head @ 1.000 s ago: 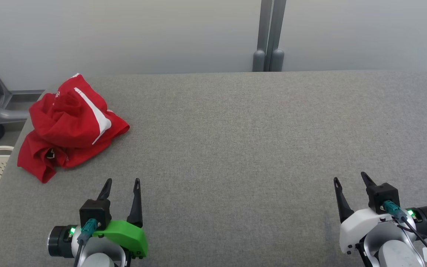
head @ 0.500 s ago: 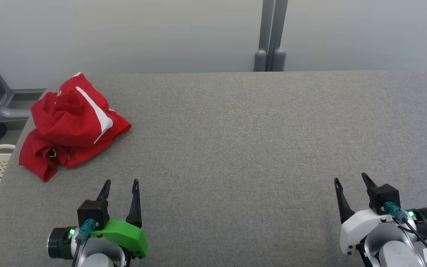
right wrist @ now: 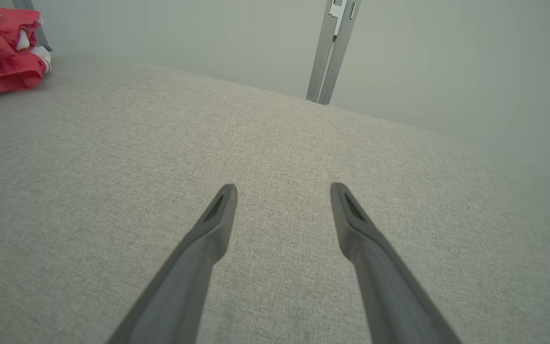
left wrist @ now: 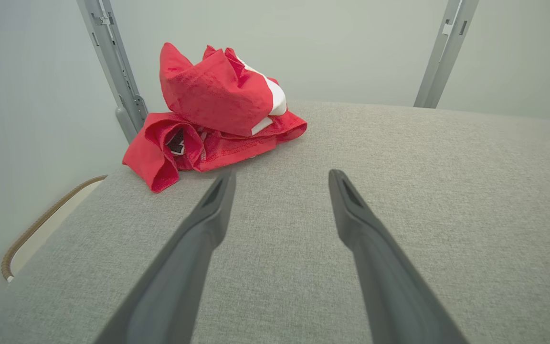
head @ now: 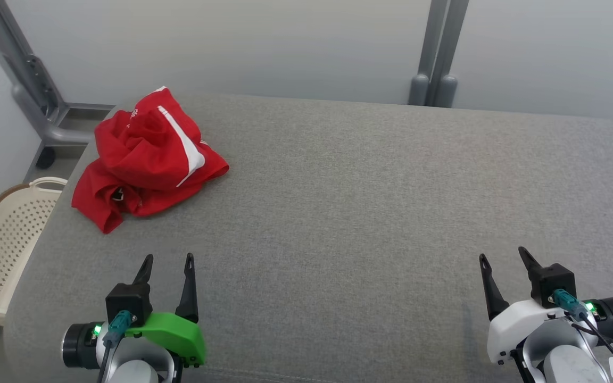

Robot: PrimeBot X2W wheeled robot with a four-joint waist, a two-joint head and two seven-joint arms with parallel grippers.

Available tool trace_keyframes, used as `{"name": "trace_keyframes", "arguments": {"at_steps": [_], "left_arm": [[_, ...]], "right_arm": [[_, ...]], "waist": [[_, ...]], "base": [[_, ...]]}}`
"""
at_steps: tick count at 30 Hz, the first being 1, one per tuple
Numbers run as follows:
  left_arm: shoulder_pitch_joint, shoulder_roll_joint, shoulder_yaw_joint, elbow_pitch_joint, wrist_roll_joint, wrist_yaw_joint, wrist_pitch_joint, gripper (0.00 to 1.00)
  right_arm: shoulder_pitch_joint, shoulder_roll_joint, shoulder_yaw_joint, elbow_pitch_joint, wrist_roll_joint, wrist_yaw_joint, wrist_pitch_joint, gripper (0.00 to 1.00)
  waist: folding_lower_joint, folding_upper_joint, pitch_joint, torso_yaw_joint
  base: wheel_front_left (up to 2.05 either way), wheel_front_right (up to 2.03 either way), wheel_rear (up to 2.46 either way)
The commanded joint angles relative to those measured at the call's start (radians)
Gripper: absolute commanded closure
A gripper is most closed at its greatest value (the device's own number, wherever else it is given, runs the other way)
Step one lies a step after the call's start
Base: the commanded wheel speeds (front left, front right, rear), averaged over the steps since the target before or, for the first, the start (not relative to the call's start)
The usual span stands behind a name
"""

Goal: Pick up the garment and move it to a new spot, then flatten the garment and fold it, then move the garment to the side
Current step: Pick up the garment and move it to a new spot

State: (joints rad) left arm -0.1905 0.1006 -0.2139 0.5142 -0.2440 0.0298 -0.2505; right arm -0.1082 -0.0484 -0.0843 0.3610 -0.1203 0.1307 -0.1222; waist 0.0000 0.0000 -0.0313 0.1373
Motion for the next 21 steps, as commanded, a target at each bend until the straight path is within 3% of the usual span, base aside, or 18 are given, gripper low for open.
{"name": "trace_keyframes", "arguments": {"at_steps": [1, 11, 21], "left_arm": [[0.004, 0.009, 0.003, -0.005, -0.003, 0.005, 0.0, 0.0], [0.017, 0.032, 0.001, -0.032, -0.016, 0.008, 0.015, 0.0], [0.038, 0.05, 0.001, -0.058, -0.024, 0.02, 0.031, 0.0]], "right_arm": [[-0.009, -0.004, 0.002, 0.002, 0.011, 0.0, -0.008, 0.0], [-0.018, -0.004, 0.014, 0.022, 0.043, 0.0, -0.025, 0.0], [-0.017, -0.004, 0.029, 0.04, 0.058, 0.0, -0.035, 0.0]], "waist": [[0.0, 0.0, -0.001, 0.047], [0.0, 0.0, -0.008, 0.152], [0.0, 0.0, -0.013, 0.189]], "base": [[0.0, 0.0, 0.0], [0.0, 0.0, 0.0], [0.0, 0.0, 0.0]]}}
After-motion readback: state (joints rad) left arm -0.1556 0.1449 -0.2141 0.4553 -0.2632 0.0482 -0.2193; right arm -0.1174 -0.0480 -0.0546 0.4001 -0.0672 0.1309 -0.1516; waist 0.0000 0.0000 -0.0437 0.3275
